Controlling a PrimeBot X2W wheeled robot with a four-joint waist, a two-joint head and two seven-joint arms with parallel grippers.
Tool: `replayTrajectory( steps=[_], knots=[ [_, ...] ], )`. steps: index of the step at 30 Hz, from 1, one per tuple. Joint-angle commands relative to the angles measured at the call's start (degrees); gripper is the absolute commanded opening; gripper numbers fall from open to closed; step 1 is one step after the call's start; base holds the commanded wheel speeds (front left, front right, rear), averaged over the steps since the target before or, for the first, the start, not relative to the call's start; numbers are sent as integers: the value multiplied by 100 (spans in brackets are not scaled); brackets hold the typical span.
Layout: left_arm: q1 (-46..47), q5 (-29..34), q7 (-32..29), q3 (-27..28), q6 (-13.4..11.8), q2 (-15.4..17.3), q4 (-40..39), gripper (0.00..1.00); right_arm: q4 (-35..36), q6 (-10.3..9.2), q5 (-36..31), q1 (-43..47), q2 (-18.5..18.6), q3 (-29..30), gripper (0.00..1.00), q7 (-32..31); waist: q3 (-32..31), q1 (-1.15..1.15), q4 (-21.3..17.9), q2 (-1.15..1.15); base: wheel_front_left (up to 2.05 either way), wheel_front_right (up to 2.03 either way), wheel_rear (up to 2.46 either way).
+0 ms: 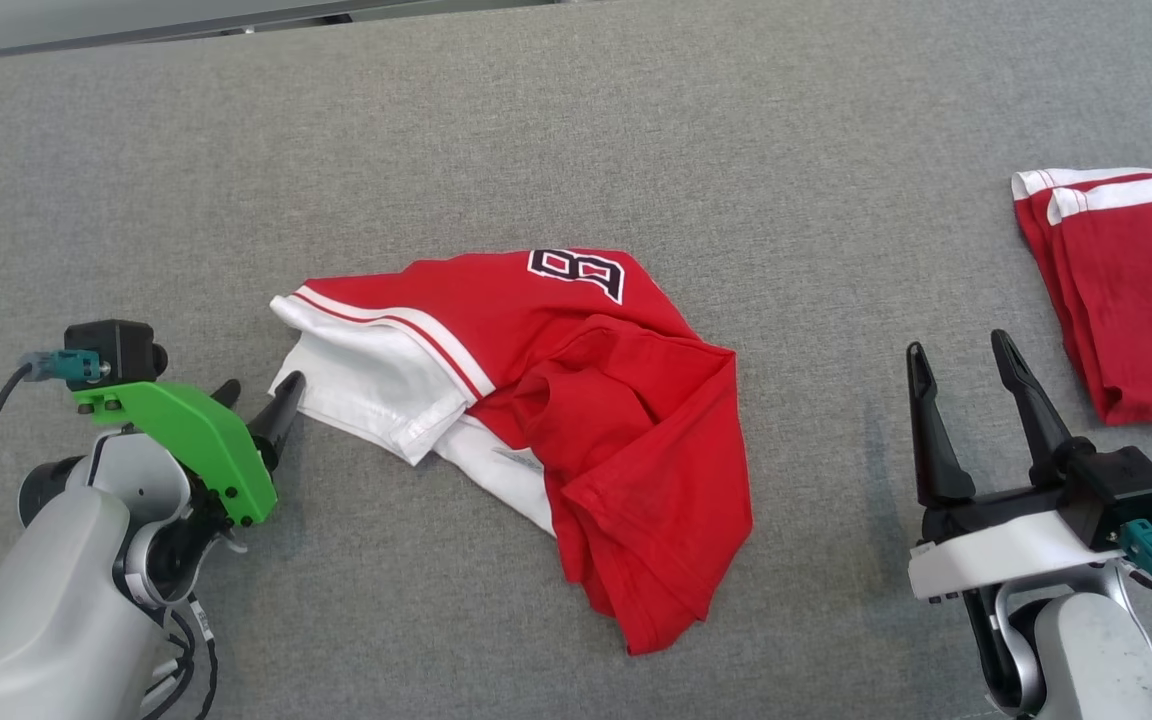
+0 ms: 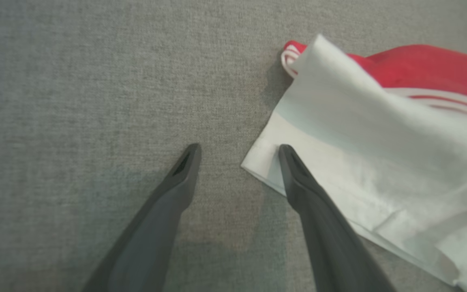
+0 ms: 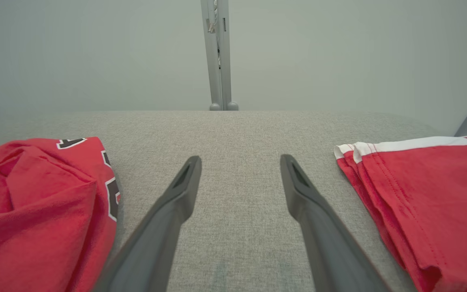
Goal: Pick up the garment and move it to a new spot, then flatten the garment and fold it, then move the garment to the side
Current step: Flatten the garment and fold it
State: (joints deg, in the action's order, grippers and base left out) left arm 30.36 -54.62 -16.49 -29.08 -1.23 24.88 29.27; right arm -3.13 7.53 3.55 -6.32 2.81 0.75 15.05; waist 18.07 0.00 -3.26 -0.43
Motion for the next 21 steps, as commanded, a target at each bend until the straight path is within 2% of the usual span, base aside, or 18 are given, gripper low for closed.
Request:
replayTrajectory(
  steps=[1,4,5,6,7,8,9,10,13,15,16,17,21],
  knots=[
    [-16,46,-22,-86,55,-41,210,100,-9,-8,46,-3,16,14,100,18,-4,0,-3,43,0,0,0],
    [11,-2,-49,-190,276,-183,684,98,-15,-8,92,13,16,47,100,18,-17,0,-4,43,0,0,0],
    [13,-9,-53,-230,352,-217,745,62,-16,-8,102,19,16,59,100,18,-23,0,0,43,0,0,0],
    [18,8,-39,-274,423,-241,782,40,-18,-8,108,22,16,69,100,18,-26,0,4,43,0,0,0],
    [16,4,-23,-310,484,-298,804,20,-22,-8,109,25,16,78,100,18,-31,0,12,43,0,0,0],
    [5,-12,-25,-347,535,-352,810,8,-31,-8,123,33,16,89,100,18,-41,0,21,43,0,0,0],
    [-6,-21,-17,-384,582,-399,795,0,-38,-8,134,43,16,97,100,18,-48,0,30,43,0,0,0],
    [-18,-28,-3,-412,614,-438,770,0,-46,-8,150,52,16,108,100,18,-51,0,41,43,0,0,0],
    [-42,-9,9,-492,667,-484,720,18,-60,-8,165,55,16,131,100,18,-49,0,81,43,0,0,0],
    [-71,26,-7,-566,685,-548,729,15,-79,-8,186,35,16,132,100,18,-49,0,99,43,0,0,0],
    [-75,51,-7,-603,693,-564,747,10,-89,-8,196,18,16,128,100,18,-48,0,104,43,0,0,0],
    [-71,89,4,-642,693,-583,772,0,-99,-8,202,-2,16,121,100,18,-46,0,108,43,0,0,0],
    [-42,95,103,-703,743,-645,782,0,-129,-8,215,-48,15,106,100,17,-71,0,108,43,0,0,0]
  ],
)
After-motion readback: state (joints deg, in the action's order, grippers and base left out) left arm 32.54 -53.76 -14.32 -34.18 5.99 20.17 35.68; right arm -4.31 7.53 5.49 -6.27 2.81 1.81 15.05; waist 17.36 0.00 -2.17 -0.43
